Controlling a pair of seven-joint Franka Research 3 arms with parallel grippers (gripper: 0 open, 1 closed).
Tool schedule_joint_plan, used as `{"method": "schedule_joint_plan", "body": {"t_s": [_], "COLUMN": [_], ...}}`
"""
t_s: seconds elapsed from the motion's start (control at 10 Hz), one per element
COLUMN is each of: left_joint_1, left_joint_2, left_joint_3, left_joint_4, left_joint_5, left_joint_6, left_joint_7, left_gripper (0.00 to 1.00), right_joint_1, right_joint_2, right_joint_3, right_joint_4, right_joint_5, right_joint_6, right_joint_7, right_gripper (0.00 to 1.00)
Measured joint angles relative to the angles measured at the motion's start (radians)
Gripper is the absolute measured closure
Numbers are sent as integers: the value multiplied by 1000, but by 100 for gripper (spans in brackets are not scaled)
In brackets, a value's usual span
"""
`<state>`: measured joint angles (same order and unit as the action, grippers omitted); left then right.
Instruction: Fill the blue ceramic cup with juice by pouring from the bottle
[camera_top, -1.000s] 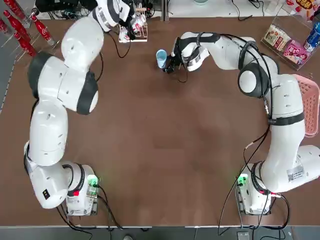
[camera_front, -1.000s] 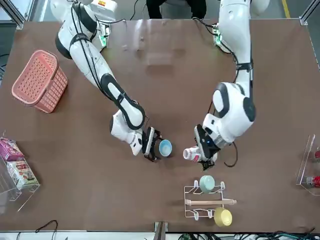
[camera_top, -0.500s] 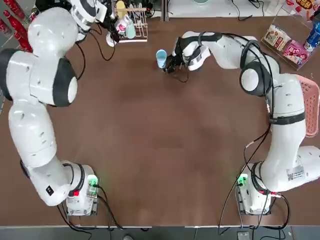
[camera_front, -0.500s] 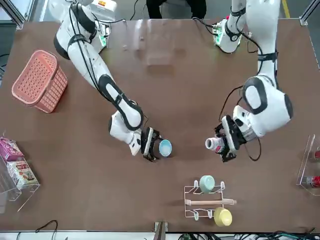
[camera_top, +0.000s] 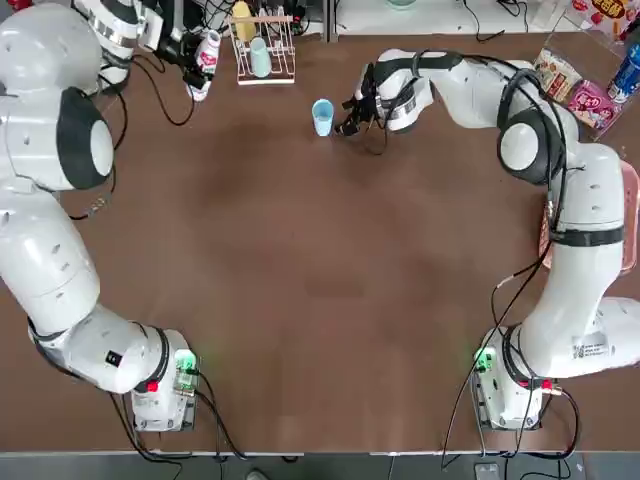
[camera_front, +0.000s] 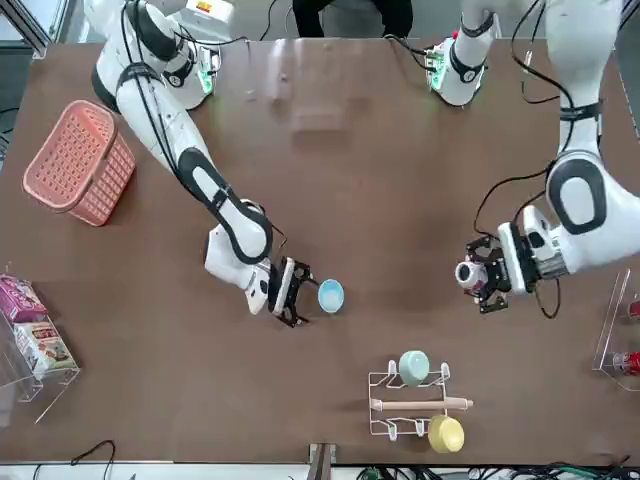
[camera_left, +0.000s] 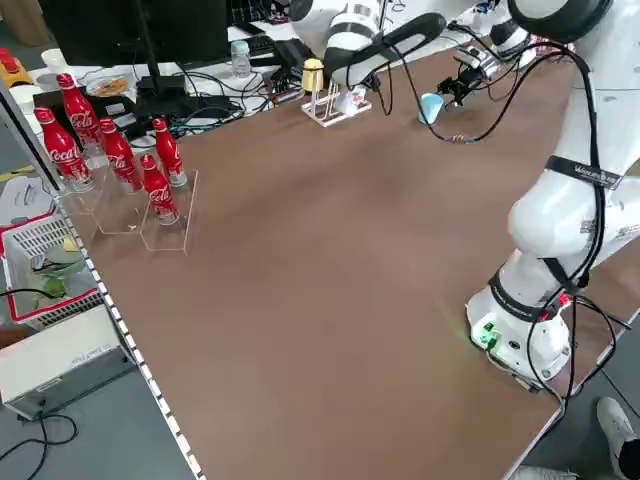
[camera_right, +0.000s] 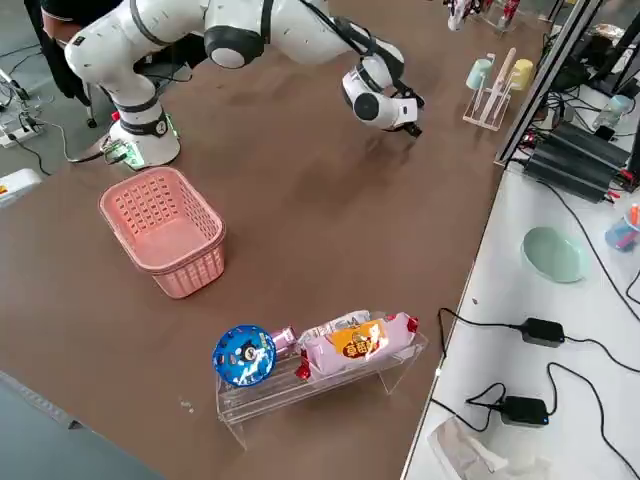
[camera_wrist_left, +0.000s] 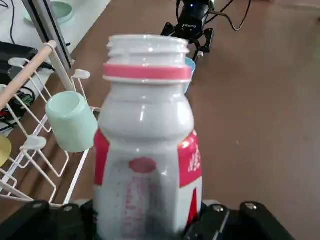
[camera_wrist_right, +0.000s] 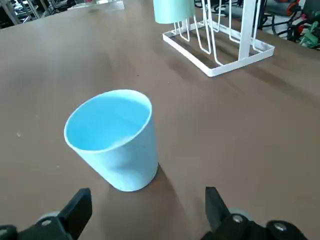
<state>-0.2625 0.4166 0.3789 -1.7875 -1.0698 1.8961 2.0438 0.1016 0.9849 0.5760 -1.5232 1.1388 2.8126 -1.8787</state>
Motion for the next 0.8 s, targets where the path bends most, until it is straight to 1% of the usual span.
{"method": "schedule_joint_plan", "body": {"t_s": [0.1,0.2,0.4,0.5,0.6,0.7,0.8], "left_joint_1": [140,270,477,559,626,680,726], "left_joint_2": [0,2,10,17,31,51,74], "left_joint_3": [-89,-165,-292,-352,-394,-421,-437], "left_joint_4": [-3,-5,-7,-7,-7,-7,-4], "left_joint_5": [1,14,56,71,77,80,81], "left_joint_6": [-52,-101,-153,-168,-187,-215,-245], "left_joint_7": [58,103,153,178,199,212,223], "left_gripper": [57,57,57,57,57,57,57], "right_joint_1": [-38,-82,-183,-224,-244,-259,-275], "right_joint_2": [-25,-53,-146,-198,-247,-280,-295], "right_joint_3": [12,22,23,-3,-61,-108,-125], "right_joint_4": [-33,-61,-95,-102,-103,-97,-82], "right_joint_5": [-36,-107,-285,-367,-463,-603,-782], "right_joint_6": [-5,-19,-56,-94,-132,-153,-179], "right_joint_7": [-3,-8,-11,-11,0,61,209], "right_gripper": [0,0,0,0,0,0,0]}}
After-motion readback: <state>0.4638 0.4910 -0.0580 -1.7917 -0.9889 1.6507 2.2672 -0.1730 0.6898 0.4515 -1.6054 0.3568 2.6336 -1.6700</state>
